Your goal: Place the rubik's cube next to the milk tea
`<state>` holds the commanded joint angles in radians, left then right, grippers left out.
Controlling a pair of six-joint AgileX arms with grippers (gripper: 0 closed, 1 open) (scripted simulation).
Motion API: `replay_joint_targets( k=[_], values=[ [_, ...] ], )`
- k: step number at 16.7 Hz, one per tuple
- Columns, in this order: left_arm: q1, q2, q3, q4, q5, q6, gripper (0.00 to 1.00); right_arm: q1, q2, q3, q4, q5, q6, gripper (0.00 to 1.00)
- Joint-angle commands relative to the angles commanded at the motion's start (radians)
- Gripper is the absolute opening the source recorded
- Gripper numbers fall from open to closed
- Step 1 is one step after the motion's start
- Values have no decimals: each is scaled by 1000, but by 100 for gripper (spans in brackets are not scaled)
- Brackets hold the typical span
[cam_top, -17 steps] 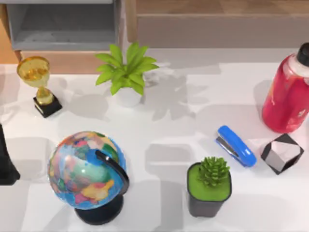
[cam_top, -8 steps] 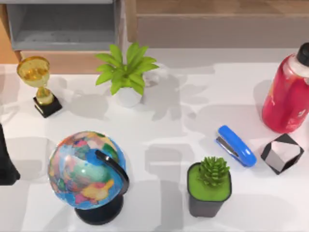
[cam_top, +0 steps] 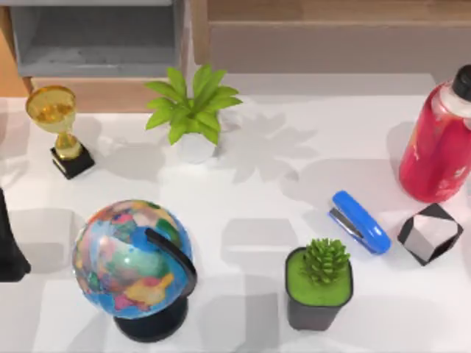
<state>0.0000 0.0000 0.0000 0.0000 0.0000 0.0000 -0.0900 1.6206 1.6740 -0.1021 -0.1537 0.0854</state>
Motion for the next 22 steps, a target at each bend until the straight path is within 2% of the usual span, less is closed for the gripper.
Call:
replay_joint_targets(
  k=[7,13,17,22],
  values=[
    [0,0,0,0,0,0,100,306,-267,-384,-432,54,168,0],
    [0,0,0,0,0,0,100,526,-378,-748,-811,105,328,0],
    [0,0,0,0,0,0,100,591,-414,-896,-974,137,402,0],
    [0,0,0,0,0,0,100,600,-422,-926,-1011,147,420,0]
  ],
)
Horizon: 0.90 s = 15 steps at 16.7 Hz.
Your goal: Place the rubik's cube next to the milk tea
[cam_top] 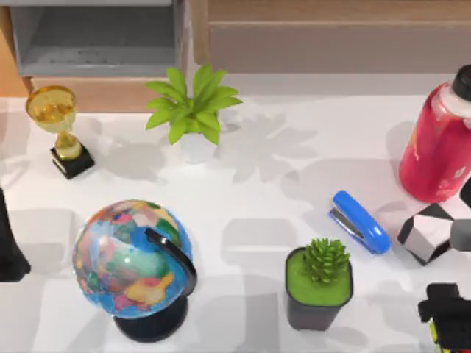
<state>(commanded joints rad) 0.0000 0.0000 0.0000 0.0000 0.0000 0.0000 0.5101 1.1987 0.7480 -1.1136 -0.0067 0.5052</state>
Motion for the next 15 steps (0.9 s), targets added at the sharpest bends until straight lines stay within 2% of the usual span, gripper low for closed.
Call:
replay_joint_targets(
  k=[15],
  values=[
    [0,0,0,0,0,0,100,11,-28,2,58,-15,1,0]
  ],
)
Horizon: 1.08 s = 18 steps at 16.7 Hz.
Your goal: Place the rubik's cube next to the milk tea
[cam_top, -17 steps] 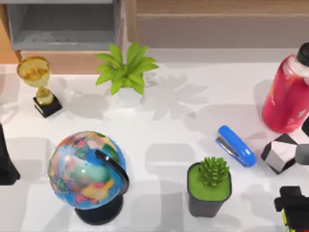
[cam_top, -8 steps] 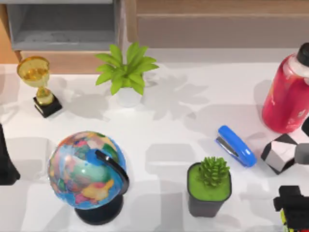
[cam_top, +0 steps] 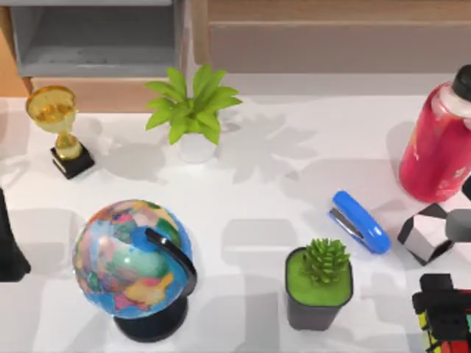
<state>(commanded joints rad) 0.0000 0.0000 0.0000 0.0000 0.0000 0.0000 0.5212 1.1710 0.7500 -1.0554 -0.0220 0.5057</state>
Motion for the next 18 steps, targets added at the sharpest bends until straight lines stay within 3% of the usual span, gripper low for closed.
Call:
replay_joint_targets(
  k=[18],
  values=[
    [0,0,0,0,0,0,100,-8,52,-69,33,15,3,0]
  ],
)
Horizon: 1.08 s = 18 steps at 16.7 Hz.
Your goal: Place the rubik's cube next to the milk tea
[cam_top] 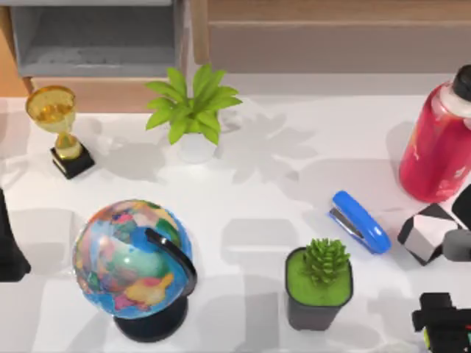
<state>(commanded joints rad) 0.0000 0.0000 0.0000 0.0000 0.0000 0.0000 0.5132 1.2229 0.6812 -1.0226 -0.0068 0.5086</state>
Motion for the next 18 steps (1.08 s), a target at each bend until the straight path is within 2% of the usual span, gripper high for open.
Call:
replay_joint_targets(
  k=[13,18],
  values=[
    [0,0,0,0,0,0,100,0,0,0,0,0,0,98],
    [0,0,0,0,0,0,100,0,0,0,0,0,0,100]
  ],
)
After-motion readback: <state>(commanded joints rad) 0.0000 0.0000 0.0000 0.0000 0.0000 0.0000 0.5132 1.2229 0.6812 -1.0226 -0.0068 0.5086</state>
